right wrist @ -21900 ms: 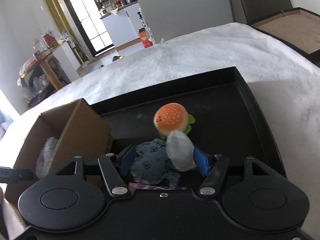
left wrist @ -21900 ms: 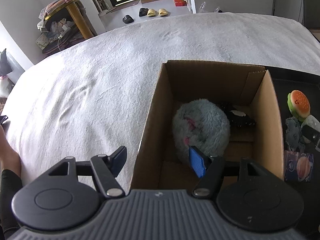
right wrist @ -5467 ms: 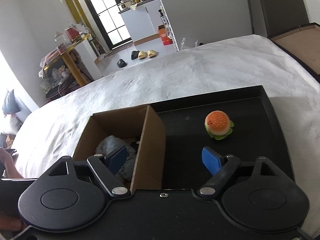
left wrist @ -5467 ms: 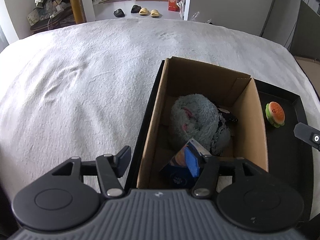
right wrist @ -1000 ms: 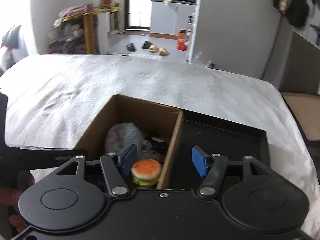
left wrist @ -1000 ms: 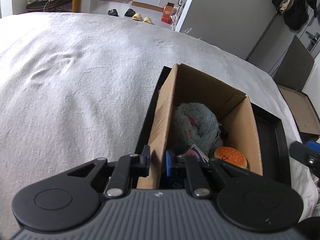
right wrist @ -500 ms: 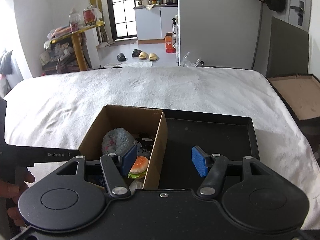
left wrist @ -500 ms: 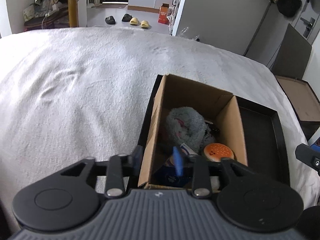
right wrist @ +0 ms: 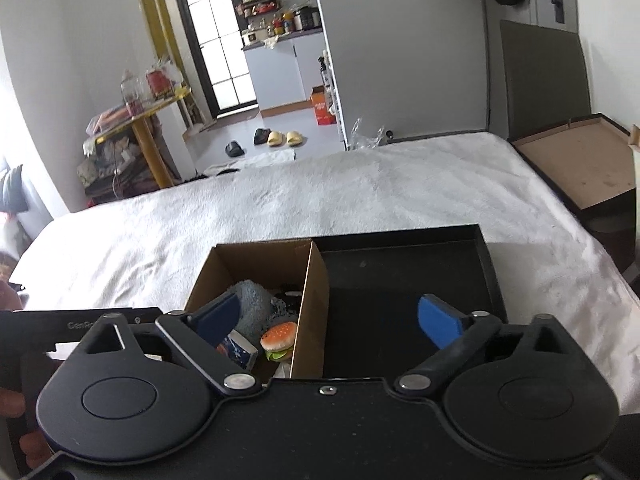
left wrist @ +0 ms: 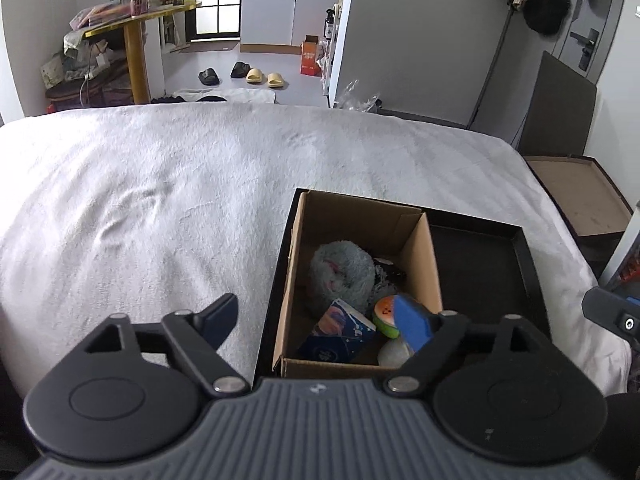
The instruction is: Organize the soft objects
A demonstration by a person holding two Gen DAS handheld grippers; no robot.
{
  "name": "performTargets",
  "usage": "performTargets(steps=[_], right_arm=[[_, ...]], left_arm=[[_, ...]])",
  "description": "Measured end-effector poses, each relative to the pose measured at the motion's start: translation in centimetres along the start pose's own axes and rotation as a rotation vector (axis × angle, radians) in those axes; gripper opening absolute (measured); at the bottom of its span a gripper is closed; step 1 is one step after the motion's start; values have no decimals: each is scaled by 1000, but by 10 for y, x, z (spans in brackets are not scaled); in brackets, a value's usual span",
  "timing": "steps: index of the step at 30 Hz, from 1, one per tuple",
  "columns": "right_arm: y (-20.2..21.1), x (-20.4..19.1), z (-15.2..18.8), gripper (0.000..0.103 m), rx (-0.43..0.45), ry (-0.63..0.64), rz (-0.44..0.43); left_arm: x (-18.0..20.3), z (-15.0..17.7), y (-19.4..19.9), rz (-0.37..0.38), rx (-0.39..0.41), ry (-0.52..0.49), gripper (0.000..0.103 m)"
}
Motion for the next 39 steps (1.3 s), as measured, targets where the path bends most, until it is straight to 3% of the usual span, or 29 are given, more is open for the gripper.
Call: performTargets(steps=[2,14,39], right_arm=[[7,2,0,103,7,-14,-6],[43,4,10,103,-5,-49,-58],[109,16,37,103,18,-54,-28]], left_arm=[[3,1,7,2,2,-5,89],[18,18,47,14,2,-47,102],[45,67,119,33,44,-138,102]])
Point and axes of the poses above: each gripper's, at about its wrist camera, not at the fingertips, and y roughly against the way its jaws point, x to its right, z to its underside, the point moved 10 cm from there along -y, roughly the way its jaws point, and after that the axes turned 14 degrees about -x, right-handed, at the moved point
